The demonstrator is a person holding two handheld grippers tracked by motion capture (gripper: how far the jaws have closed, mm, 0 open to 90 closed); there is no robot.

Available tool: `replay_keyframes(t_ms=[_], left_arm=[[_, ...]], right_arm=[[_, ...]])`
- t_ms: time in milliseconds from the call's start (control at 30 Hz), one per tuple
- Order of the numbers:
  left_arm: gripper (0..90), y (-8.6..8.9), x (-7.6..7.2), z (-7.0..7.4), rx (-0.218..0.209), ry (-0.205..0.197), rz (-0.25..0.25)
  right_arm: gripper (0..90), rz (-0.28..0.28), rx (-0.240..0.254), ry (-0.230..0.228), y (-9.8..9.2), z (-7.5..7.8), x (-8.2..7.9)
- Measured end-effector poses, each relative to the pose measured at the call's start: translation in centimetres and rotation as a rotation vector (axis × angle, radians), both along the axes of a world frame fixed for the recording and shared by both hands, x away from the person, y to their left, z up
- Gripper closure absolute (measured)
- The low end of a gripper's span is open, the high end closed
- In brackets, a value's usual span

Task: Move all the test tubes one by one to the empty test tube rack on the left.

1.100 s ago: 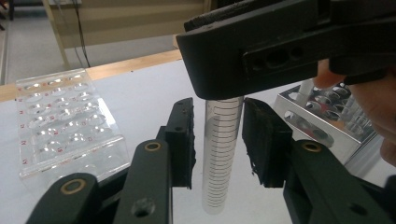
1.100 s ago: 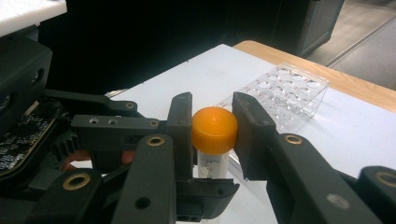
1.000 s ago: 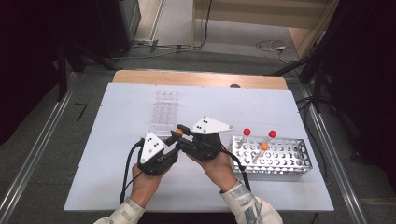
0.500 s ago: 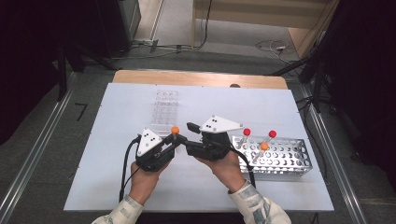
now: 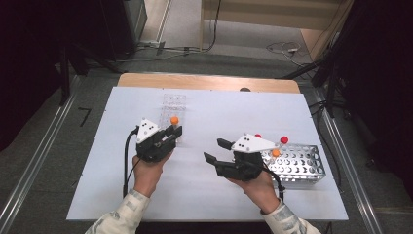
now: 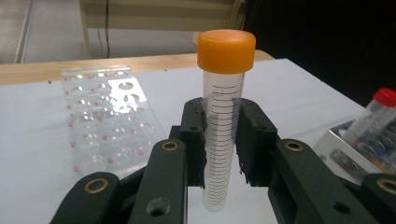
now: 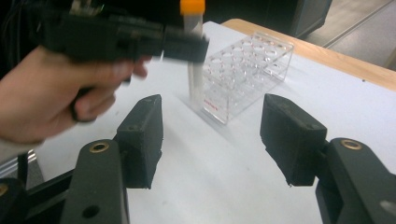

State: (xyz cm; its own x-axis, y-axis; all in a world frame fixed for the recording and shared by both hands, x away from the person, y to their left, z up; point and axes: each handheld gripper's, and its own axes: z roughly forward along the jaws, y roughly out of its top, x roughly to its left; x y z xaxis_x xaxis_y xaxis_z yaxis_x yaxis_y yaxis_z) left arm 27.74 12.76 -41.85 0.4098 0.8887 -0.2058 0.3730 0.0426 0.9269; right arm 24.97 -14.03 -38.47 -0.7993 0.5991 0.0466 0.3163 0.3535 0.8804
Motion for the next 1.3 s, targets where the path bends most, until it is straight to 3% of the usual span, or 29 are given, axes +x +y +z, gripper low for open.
replay_keyframes(t_ms=[333,700,933,1300], left_arm=[[74.8,0.2,3.4,0.7,0.018,0.005,0.068],[74.8,-0.7,5.8,1.4,0.056,-0.02,0.116],[74.8,-1.0,6.6,0.3,0.097,-0.02,0.151],[74.7,-1.0,6.8,-1.8,0.111,-0.022,0.184]], right_arm=[[37.8,-0.001,-0.005,0.02,-1.2,-1.2,-1.1],[38.2,-0.006,-0.004,0.024,-1.8,-1.5,-1.1],[39.1,-0.008,0.009,0.021,-2.1,-1.3,-1.2],[39.2,-0.006,0.018,0.018,-2.2,-1.2,-1.2]])
